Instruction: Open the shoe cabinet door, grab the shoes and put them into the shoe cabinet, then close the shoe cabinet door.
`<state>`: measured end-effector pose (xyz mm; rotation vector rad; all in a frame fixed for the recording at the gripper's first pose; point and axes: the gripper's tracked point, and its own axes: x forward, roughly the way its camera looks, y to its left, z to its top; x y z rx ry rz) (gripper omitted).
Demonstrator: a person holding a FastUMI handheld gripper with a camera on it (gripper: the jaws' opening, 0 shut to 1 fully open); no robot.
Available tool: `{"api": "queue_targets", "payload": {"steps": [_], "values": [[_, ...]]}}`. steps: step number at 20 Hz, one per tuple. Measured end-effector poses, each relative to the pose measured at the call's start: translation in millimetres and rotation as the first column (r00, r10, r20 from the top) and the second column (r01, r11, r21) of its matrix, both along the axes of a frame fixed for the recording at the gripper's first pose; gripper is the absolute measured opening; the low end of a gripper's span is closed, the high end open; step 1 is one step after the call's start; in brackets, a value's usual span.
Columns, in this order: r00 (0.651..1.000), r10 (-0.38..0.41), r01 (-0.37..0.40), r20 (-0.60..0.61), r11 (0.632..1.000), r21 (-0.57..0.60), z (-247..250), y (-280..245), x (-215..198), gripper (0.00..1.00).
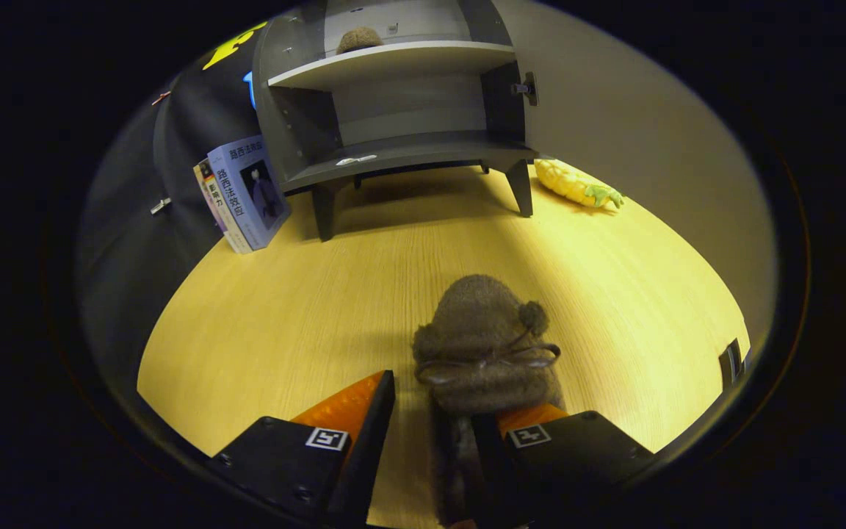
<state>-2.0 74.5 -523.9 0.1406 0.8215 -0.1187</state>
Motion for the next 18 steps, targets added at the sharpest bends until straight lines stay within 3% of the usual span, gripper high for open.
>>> {"api": "queue_targets", "payload": {"steps": [1,3,4,6,10,13,18], "values": [[1.0,-0.016,0.016,0.004,0.999,-0.044,0,-7,3,0.62],[0.999,-0.023,0.024,0.023,0.999,-0.042,-2,-8,7,0.22],[0.999,-0.015,0.015,0.031,1.0,-0.019,-1,-5,5,0.21],[0.999,0.004,-0.004,0.033,1.0,-0.011,4,-8,8,0.08],[0.998,0.033,-0.032,0.057,0.999,-0.007,48,-12,12,0.08],[0.994,0.064,-0.062,0.085,0.998,-0.023,110,-13,25,0.08],[0.992,0.043,-0.047,0.115,0.998,0.039,229,-17,67,0.08]]}}
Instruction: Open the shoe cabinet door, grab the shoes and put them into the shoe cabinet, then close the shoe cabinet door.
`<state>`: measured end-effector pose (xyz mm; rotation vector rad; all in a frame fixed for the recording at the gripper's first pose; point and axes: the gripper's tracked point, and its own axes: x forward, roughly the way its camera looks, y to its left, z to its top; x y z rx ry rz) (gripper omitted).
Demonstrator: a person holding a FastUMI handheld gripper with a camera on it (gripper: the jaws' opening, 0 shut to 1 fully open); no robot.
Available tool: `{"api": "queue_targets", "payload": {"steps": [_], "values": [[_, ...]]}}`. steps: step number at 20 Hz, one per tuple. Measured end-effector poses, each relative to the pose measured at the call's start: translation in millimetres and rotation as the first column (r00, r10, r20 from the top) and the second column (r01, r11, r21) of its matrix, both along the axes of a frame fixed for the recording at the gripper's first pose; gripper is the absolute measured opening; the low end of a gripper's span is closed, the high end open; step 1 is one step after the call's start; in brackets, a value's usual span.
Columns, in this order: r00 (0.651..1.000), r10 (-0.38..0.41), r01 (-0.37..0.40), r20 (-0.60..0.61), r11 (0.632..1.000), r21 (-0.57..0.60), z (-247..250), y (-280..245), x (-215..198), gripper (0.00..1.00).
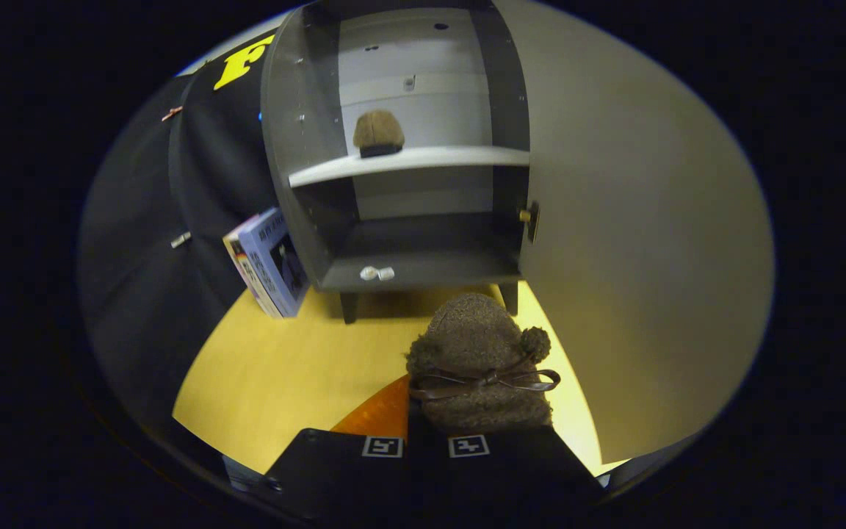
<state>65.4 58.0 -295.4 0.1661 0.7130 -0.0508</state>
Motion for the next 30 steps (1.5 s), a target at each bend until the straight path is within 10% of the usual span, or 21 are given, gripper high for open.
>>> {"api": "queue_targets", "payload": {"steps": [11,30], "values": [[0.99,0.02,-0.03,0.14,0.997,0.07,175,0,185,0.08],[0.999,-0.032,0.032,0.011,0.997,-0.071,67,-44,405,0.08]]}}
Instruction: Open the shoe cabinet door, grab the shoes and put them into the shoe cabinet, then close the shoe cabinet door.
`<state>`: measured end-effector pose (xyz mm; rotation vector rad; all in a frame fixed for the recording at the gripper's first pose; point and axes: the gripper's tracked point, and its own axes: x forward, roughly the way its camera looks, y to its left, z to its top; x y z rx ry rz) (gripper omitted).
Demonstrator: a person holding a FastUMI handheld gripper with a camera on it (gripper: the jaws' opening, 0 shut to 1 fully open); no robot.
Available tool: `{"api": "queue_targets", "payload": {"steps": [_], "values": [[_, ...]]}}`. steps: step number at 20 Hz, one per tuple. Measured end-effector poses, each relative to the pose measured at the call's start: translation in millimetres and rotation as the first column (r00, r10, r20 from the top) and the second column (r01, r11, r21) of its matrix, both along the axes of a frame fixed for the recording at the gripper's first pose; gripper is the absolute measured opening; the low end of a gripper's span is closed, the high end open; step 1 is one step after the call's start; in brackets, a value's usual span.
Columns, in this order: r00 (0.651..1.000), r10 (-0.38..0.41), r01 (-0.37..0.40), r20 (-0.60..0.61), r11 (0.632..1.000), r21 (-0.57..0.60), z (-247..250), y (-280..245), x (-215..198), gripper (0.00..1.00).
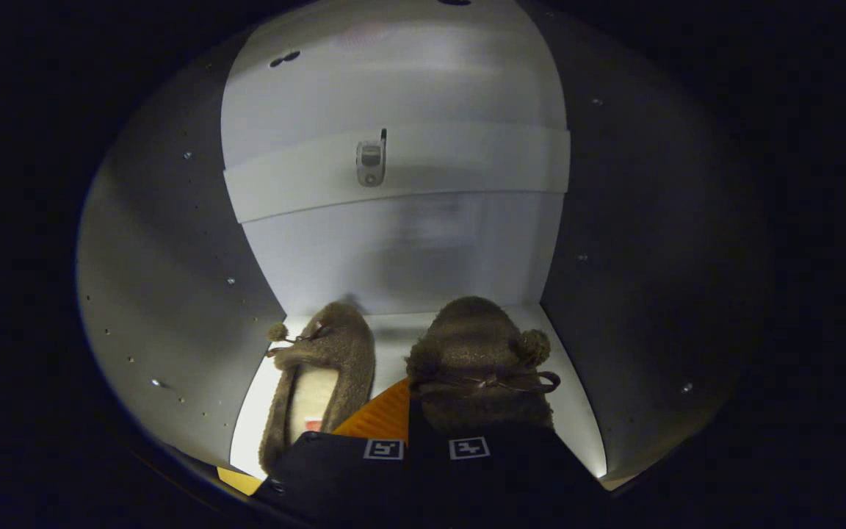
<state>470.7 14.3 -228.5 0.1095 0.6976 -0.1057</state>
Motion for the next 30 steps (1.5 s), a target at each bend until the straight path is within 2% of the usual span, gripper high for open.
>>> {"api": "queue_targets", "payload": {"steps": [7,10,12,18,19,21,23,27,30], "values": [[0.999,0.03,-0.032,-0.036,0.998,-0.048,-28,8,16,0.08],[0.999,0.017,-0.019,-0.033,0.998,-0.059,-29,7,19,0.1],[0.999,0.017,-0.018,-0.032,0.999,-0.037,-31,9,22,0.15],[1.0,0.01,-0.011,-0.018,1.0,-0.008,-1,10,-5,0.77],[1.0,0.008,-0.008,-0.016,1.0,0.001,2,10,-9,0.82],[1.0,0.006,-0.006,-0.008,1.0,0.027,11,12,-17,0.89],[1.0,-0.007,0.006,0.02,0.999,0.034,25,12,-27,0.91],[0.988,-0.008,0.011,0.157,1.0,-0.021,67,5,-44,0.94],[0.961,-0.01,0.022,0.275,0.999,-0.042,113,7,-72,0.98]]}}
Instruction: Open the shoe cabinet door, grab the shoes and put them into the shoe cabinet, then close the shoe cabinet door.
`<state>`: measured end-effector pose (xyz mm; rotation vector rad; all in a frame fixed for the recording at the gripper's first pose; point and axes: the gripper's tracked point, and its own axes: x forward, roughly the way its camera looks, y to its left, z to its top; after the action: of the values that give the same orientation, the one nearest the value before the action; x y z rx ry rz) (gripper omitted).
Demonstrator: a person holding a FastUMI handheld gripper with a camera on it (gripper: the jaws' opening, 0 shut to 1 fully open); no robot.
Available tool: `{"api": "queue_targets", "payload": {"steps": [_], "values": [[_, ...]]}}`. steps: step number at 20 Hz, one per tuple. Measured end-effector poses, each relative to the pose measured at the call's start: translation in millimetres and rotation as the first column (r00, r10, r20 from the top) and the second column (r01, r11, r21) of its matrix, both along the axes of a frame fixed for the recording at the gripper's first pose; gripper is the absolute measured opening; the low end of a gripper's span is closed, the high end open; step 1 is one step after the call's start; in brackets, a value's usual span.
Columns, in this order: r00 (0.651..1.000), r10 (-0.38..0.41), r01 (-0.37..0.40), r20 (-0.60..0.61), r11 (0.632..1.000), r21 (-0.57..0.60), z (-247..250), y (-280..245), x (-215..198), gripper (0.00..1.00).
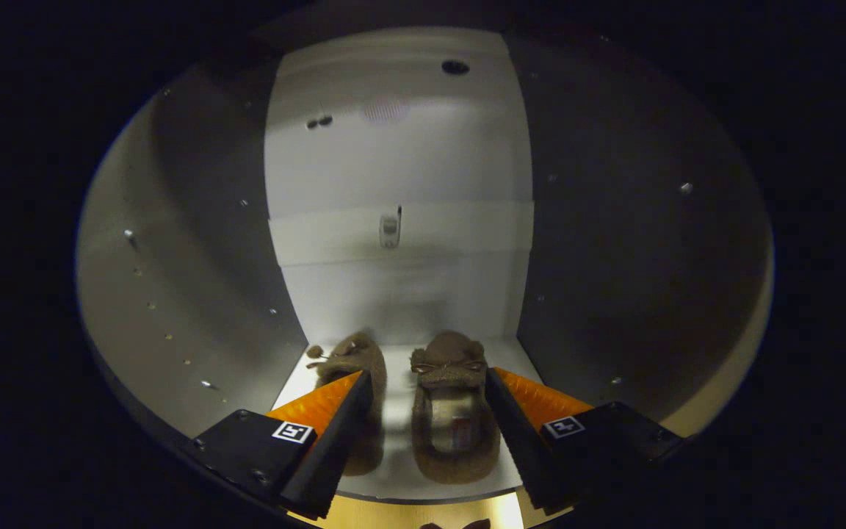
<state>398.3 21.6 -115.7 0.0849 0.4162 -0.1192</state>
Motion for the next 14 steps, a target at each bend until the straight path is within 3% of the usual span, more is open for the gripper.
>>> {"api": "queue_targets", "payload": {"steps": [8,11,14], "values": [[0.974,-0.023,0.03,0.226,0.999,-0.029,94,23,-130,0.98],[0.956,0.006,0.004,0.292,0.999,-0.032,124,32,-184,0.98],[0.96,0.05,-0.046,0.276,0.999,-0.022,134,37,-240,0.98]]}}
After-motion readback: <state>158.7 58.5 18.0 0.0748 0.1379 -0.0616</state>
